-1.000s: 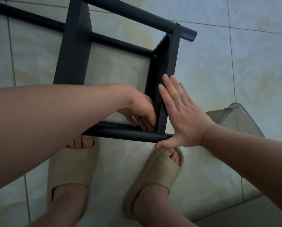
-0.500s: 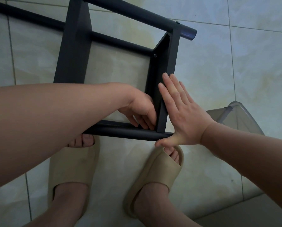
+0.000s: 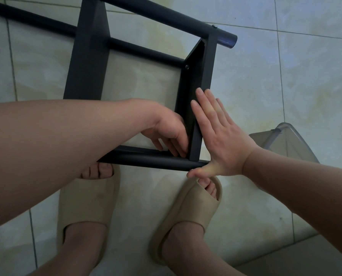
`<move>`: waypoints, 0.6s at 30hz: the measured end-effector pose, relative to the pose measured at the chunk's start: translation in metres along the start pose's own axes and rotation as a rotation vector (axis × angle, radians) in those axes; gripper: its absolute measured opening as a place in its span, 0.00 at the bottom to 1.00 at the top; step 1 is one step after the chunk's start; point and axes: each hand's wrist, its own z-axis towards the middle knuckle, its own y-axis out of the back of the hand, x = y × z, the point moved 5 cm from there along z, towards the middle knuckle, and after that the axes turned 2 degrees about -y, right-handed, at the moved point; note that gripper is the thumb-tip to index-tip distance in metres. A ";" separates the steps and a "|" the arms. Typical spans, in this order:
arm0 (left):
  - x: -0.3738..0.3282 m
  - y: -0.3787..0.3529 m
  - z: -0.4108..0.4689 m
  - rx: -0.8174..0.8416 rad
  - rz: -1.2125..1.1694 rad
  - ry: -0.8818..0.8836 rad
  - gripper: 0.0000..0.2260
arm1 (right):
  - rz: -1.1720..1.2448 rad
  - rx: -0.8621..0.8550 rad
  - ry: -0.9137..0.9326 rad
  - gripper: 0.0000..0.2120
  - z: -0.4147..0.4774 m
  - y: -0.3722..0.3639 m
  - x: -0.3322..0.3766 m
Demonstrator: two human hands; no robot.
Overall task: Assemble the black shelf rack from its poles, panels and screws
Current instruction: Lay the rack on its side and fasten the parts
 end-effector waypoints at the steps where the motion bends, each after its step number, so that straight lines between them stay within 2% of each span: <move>1: 0.000 0.001 0.000 0.007 -0.004 -0.002 0.07 | 0.002 0.001 -0.001 0.66 0.000 0.000 0.000; 18: -0.001 0.001 0.003 0.012 -0.036 -0.007 0.07 | 0.000 0.023 -0.016 0.66 0.000 0.002 0.001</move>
